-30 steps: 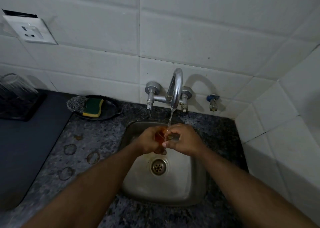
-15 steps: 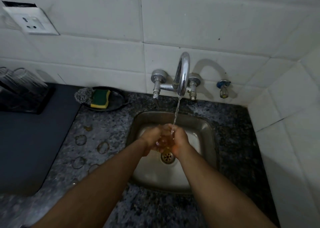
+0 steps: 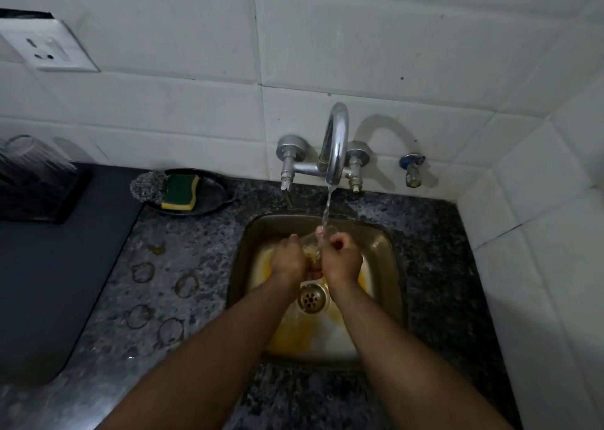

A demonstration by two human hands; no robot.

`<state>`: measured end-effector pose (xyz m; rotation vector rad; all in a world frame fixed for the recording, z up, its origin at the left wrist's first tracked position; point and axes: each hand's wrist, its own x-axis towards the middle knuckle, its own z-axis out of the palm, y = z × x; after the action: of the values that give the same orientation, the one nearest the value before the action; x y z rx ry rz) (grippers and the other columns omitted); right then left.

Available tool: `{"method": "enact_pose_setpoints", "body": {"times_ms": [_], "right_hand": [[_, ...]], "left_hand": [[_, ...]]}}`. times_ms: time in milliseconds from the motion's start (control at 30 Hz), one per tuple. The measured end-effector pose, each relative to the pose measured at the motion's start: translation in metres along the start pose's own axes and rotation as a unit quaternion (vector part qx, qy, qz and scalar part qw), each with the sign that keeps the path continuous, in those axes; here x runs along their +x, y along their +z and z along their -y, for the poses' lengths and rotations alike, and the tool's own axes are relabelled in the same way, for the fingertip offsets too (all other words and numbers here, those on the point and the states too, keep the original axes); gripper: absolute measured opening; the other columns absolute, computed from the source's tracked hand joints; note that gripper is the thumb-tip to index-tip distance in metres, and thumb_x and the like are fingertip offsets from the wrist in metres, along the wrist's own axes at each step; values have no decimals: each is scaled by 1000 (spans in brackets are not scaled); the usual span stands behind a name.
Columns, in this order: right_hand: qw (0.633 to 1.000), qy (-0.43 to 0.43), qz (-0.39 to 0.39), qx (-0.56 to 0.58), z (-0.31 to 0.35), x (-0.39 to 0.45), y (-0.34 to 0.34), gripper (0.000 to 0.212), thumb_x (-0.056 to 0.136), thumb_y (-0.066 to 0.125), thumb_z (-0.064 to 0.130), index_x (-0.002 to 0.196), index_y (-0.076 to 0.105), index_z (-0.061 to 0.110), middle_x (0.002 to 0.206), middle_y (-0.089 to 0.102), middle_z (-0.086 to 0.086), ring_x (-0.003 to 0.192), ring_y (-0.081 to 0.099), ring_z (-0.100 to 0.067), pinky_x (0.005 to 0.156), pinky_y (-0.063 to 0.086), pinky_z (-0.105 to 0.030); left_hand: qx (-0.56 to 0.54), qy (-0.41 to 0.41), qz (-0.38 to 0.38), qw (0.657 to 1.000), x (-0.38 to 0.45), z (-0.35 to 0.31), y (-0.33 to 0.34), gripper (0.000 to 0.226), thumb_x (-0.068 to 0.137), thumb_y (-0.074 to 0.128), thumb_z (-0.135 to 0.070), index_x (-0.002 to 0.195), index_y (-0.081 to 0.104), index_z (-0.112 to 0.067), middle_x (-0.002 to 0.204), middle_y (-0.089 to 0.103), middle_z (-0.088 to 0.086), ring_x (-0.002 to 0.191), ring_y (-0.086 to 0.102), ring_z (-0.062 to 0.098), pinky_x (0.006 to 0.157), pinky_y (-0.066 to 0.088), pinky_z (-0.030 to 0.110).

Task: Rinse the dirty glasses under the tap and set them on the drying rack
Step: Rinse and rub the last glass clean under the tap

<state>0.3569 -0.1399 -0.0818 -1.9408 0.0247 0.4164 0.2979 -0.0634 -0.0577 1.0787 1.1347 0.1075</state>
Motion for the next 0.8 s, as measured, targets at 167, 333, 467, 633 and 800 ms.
{"method": "enact_pose_setpoints", "body": {"times_ms": [167,333,467,633,800], "right_hand": [[929,-258,132,-229,4,-10,-28,44,96,57,60,69,61,26,62,65,7,59,62,-6,57,52,-34],[968,-43,213,-123,35,-10,-24,54,102,56,55,83,76,9,69,76,-8,55,73,-26,57,64,-44],[956,83,279,-25,47,-17,-20,44,104,56,51,106,72,10,90,78,-14,49,65,-23,43,49,-28],[766,-392,352,-367,40,1,-43,21,100,62,44,96,79,31,83,75,10,71,65,-5,65,51,-29],[794,-367,285,-392,55,6,-33,30,96,67,39,71,64,23,68,64,5,65,61,-16,64,47,-34]], "left_hand": [[-64,-68,-37,995,7,-5,-3,31,88,69,-37,89,77,-8,80,72,12,63,65,24,51,50,29],[-28,-39,-18,999,3,-5,-6,32,95,59,-34,83,74,-8,63,62,8,45,49,16,37,36,22],[-67,73,-26,995,4,-3,-11,23,94,67,-25,74,65,-13,62,59,4,53,52,18,43,37,26],[-17,-108,106,988,9,-26,-28,25,97,55,-21,75,61,-10,63,52,6,36,44,14,31,30,16],[-80,-55,32,995,17,-23,-13,32,82,65,-43,84,77,-14,78,68,9,64,63,22,55,49,31]]}}
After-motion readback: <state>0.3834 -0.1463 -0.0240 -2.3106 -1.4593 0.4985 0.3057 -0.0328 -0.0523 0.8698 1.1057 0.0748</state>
